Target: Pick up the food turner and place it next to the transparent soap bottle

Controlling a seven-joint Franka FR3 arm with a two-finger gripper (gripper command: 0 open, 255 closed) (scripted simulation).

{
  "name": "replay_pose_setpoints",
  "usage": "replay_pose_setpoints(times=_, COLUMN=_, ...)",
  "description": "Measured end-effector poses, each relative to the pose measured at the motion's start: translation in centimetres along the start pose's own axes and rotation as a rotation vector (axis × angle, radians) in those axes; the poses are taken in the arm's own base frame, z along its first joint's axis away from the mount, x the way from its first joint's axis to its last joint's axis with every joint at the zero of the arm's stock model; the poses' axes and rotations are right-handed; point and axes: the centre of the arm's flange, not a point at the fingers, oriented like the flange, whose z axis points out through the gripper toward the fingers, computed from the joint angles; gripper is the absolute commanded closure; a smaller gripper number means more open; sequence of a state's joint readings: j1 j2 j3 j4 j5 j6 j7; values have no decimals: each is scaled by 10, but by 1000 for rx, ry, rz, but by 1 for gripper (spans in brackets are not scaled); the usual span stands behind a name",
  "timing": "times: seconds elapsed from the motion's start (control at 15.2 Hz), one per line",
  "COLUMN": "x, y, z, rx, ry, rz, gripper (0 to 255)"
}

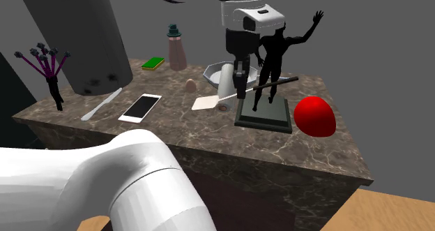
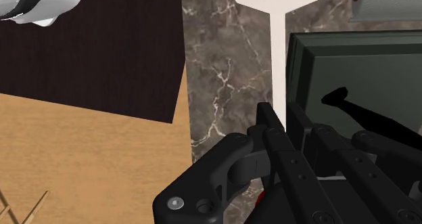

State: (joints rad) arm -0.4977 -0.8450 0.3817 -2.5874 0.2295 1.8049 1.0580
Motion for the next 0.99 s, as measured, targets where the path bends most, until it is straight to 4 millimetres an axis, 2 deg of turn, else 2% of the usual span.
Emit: replay_pose_setpoints(times=0.99, x=6, y=1, z=-78, rx=0, ry=0, rz=0, gripper=255)
